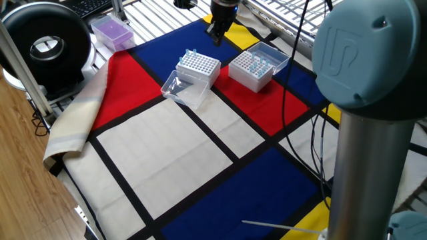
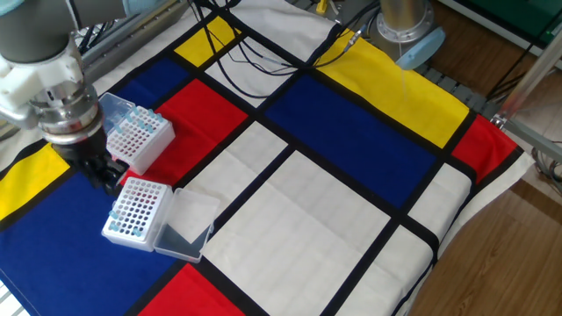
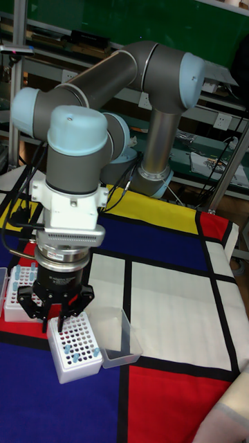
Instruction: Transfer all medium pipette tips from one holder to another
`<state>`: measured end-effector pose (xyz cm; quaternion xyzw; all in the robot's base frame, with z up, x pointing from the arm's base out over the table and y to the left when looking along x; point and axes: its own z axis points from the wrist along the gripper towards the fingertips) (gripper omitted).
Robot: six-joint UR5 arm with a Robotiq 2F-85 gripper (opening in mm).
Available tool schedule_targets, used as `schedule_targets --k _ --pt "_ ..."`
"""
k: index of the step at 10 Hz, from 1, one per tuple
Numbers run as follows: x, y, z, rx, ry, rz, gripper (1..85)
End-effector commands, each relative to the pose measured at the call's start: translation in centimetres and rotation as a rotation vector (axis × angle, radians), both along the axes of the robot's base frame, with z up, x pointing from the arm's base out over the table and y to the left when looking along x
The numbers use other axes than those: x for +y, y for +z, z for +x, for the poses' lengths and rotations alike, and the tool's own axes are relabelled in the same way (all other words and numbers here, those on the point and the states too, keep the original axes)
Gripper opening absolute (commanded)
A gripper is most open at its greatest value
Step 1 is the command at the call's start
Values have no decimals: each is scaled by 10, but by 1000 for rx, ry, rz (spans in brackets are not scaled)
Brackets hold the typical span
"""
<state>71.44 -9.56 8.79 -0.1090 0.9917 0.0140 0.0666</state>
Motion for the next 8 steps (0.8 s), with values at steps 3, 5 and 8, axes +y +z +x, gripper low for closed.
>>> schedule_targets --k 3,5,8 --pt "16 -8 19 -8 39 -9 313" --pt "22 -8 22 -3 38 -19 313" --pt "25 -8 21 12 61 -31 310"
